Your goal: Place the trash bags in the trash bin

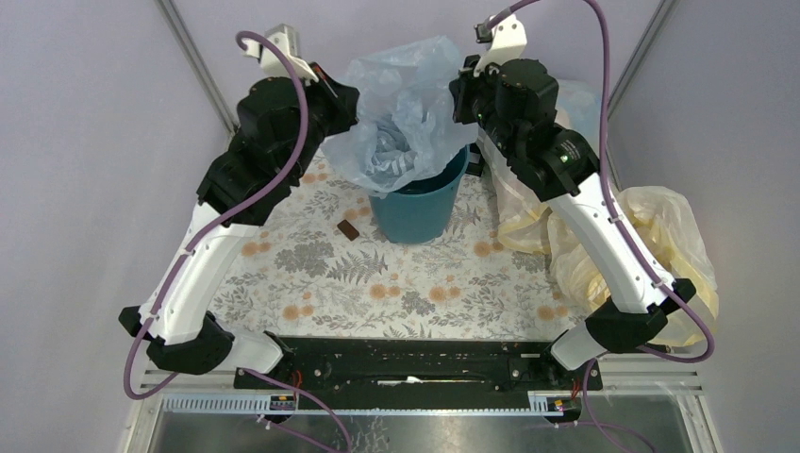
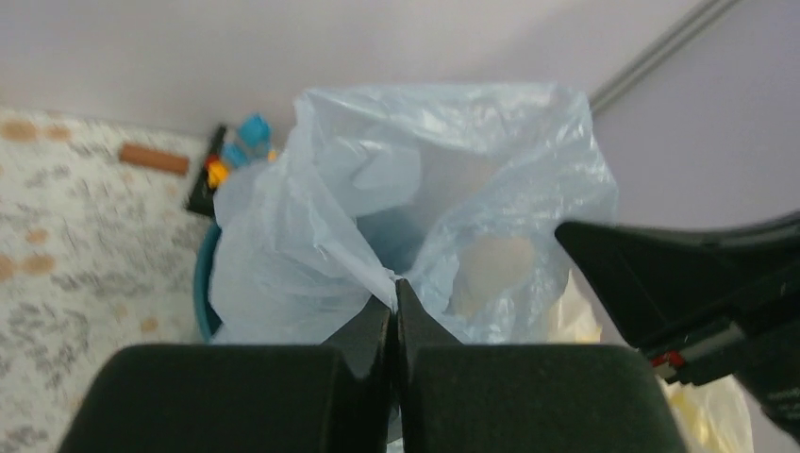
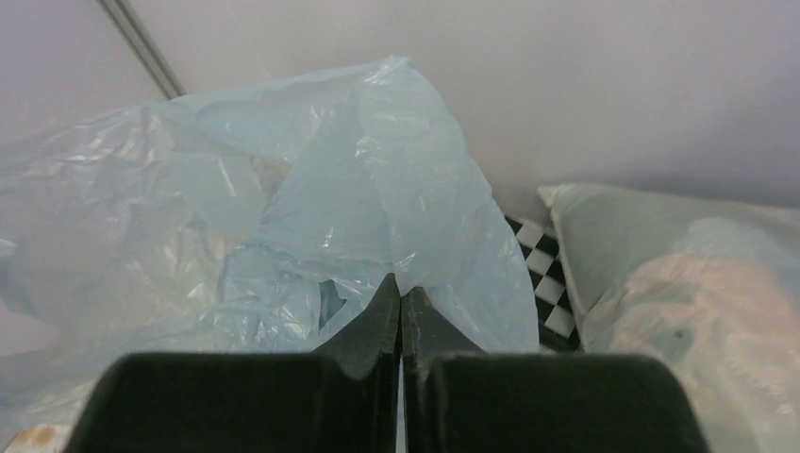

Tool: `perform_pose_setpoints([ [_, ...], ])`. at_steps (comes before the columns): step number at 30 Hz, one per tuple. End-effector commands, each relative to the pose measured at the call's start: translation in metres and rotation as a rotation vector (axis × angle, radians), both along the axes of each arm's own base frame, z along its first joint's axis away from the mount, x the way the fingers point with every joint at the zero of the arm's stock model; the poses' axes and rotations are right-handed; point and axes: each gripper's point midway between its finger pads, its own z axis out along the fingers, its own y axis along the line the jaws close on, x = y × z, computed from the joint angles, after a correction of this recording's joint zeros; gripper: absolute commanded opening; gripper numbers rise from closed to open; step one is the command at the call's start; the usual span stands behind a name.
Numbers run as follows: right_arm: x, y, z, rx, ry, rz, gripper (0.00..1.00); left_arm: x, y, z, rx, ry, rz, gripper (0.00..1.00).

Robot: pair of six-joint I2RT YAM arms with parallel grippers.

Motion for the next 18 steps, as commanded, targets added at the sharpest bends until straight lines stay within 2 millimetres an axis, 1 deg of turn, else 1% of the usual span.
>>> perform_pose_setpoints([
  [1,-0.019,-0.009,0.004,0.055,0.014,0.047,0.14,-0.016,-0.019,-0.011,-0.082,0.032,-0.133,0.0],
  [2,-0.017,-0.011,-0.002,0.044,0.022,0.044,0.27,-0.016,-0.019,-0.013,-0.079,0.039,-0.134,0.0],
  [3,-0.017,-0.012,-0.007,0.029,0.032,0.044,0.44,-0.016,-0.02,-0.014,-0.077,0.044,-0.14,0.0],
  [4,-0.017,-0.014,-0.012,0.009,0.046,0.042,0.55,-0.016,-0.021,-0.016,-0.076,0.048,-0.145,0.0],
  [5,-0.02,-0.015,-0.014,-0.005,0.056,0.049,0.62,-0.015,-0.023,-0.017,-0.077,0.052,-0.154,0.0],
  [7,-0.031,-0.016,-0.016,-0.021,0.077,0.084,0.7,-0.015,-0.026,-0.021,-0.083,0.057,-0.17,0.0],
  [10,-0.048,-0.016,-0.012,-0.008,0.078,0.137,0.75,-0.015,-0.03,-0.025,-0.093,0.061,-0.187,0.0],
  [12,-0.057,-0.016,-0.015,-0.012,0.097,0.169,0.78,-0.013,-0.032,-0.027,-0.094,0.065,-0.19,0.0],
  [14,-0.063,-0.018,-0.019,-0.017,0.121,0.176,0.82,-0.01,-0.034,-0.03,-0.093,0.072,-0.193,0.0],
  [18,-0.071,-0.025,-0.017,-0.012,0.128,0.163,0.94,-0.006,-0.039,-0.034,-0.097,0.084,-0.2,0.0],
])
